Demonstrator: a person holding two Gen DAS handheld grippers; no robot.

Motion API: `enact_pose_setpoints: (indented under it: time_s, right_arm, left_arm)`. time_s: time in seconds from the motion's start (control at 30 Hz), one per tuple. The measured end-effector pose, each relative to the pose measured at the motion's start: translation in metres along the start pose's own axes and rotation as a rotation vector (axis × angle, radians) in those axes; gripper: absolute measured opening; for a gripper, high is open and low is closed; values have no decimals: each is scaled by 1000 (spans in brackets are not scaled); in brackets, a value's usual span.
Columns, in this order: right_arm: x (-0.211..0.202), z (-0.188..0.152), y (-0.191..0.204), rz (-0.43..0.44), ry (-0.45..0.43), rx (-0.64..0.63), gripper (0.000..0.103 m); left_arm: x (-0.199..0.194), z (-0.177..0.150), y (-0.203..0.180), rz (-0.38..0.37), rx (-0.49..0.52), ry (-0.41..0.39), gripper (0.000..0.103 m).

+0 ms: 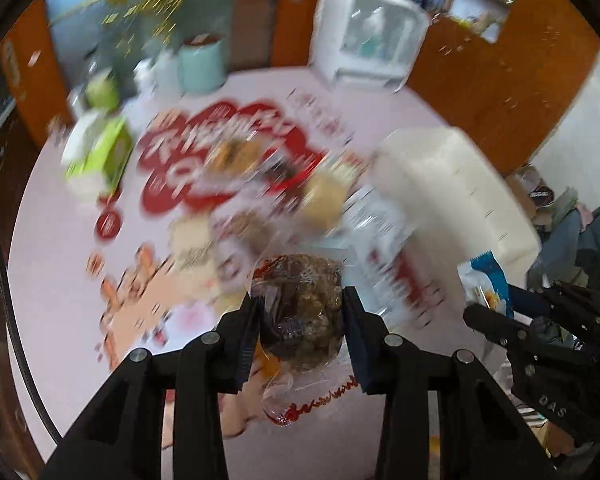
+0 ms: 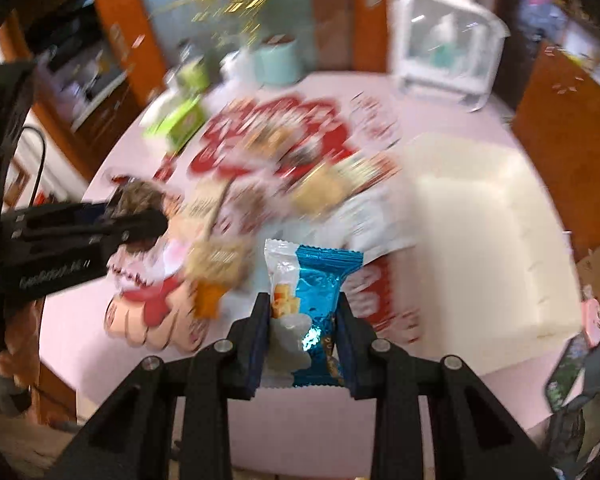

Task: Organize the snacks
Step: 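Carry both snacks over the white tray and open both grippers to drop them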

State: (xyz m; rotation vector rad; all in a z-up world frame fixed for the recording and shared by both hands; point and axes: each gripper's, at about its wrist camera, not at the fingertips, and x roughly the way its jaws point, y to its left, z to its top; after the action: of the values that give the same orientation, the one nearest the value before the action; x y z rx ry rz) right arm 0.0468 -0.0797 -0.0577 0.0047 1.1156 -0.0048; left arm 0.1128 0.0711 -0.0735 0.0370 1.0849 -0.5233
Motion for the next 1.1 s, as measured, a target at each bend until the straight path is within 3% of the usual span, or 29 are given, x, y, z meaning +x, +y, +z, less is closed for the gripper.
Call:
enact_pose_setpoints:
  time_s: [0.23,0.47,0.63,0.83,0.87,0.93,0.97,1.03,1.1]
  right_arm:
    - [-31,27,-94,-80,-77,65,31]
    - [-22,33,-181,-138,-39,72,31]
    - [0,41,-220,-161,1,77,31]
    - [26,43,-249,-179,47,86,33]
    - [31,42,-251,-192,51,79,37]
    - [38,41,-254,-209,53,63,51]
    - [41,40,-255,-218,50,56,57]
    - [45,37,-255,-224,44,37,58]
    - [50,34,-255,-213,54,18,60]
  left_arm:
    - [16,53,-103,17,68,-52,38]
    - [59,94,-198,26,82,-58,38]
    - [98,111,-237,44,81,-18,38]
    - [140,119,-257,70,67,44,39]
    - [146,119,-259,67,69,53,42]
    - [156,118,-263,40,74,71,76]
    - [160,117,-264,8,69,81,99]
    - [164,115,-261,-31,39,80,102]
    - [170,114,-257,-13,17,106,102]
